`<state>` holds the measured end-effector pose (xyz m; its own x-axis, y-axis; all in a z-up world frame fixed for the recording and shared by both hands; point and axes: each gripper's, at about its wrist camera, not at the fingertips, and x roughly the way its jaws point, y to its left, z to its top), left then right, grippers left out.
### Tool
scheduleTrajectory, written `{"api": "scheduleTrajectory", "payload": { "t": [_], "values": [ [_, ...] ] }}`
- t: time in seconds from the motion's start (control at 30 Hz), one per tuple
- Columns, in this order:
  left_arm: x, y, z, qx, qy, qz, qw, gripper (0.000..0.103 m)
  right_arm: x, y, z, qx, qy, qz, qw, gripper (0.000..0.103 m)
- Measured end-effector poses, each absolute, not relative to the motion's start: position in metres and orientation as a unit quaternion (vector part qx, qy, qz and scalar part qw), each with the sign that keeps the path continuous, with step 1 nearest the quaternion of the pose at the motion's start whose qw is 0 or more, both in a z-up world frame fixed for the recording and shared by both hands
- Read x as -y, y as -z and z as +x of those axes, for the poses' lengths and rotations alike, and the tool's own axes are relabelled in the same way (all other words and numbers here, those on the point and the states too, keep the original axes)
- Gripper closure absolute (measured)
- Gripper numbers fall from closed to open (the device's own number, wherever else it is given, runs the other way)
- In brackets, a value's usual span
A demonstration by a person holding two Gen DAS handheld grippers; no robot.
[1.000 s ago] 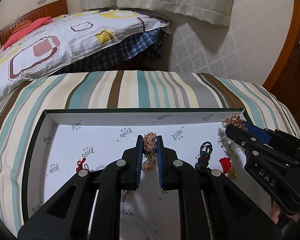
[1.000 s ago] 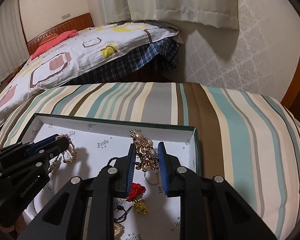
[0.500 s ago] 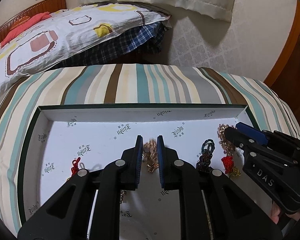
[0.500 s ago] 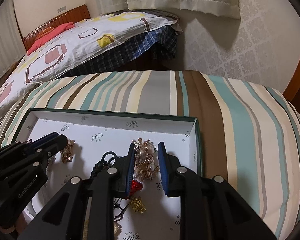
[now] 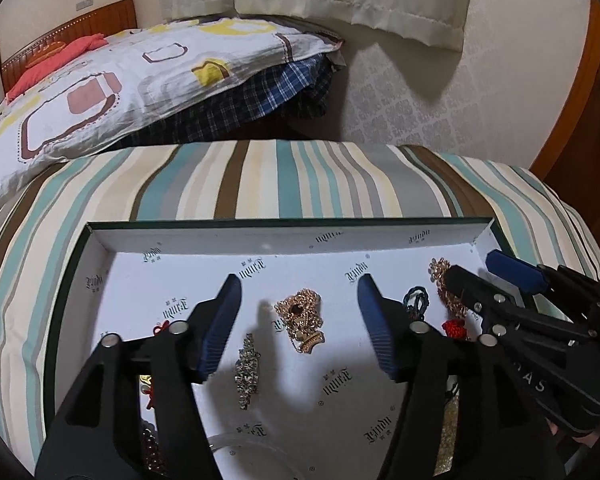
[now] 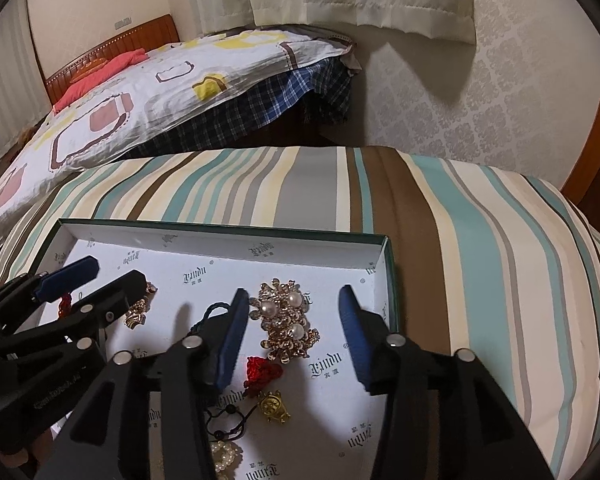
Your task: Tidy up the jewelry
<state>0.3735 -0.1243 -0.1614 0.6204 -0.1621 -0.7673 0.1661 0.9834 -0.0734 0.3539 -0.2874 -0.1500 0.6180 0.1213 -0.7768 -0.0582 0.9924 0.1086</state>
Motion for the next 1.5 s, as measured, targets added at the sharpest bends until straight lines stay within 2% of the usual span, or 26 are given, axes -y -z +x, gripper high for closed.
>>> {"api": "scheduleTrajectory", "payload": {
  "t": [0.1,0.3,0.43,0.6,0.97,1.23,1.5],
  "values": [
    [0.122,0.158,0.371,-0.416,0.084,0.003,0.905,0.032,0.288,0.149,0.352,-0.429,-0.047,0.036,0.901,0.047],
    [0.116,0.151,0.366,-0.399,0.07,-0.001,0.914,0.021,0.294,0.143,0.347,-0.414,-0.037,0.042,0.908,0.033],
    [0.111,0.145,0.362,-0.39,0.062,-0.008,0.919,0.013,0.294,0.141,0.344,-0.411,-0.04,0.044,0.91,0.03],
    [0.107,0.141,0.355,-0.377,0.052,0.003,0.925,0.011,0.292,0.136,0.336,-0.399,-0.03,0.041,0.916,0.024],
    [0.095,0.124,0.313,-0.337,0.052,0.032,0.94,0.01,0.294,0.125,0.298,-0.375,-0.019,0.051,0.925,0.023],
    [0.073,0.122,0.266,-0.339,0.044,0.02,0.94,0.007,0.29,0.124,0.258,-0.372,-0.014,0.063,0.926,0.021],
    [0.052,0.097,0.217,-0.323,0.035,0.008,0.946,0.004,0.28,0.102,0.21,-0.346,-0.011,0.053,0.937,0.02]
  ]
}}
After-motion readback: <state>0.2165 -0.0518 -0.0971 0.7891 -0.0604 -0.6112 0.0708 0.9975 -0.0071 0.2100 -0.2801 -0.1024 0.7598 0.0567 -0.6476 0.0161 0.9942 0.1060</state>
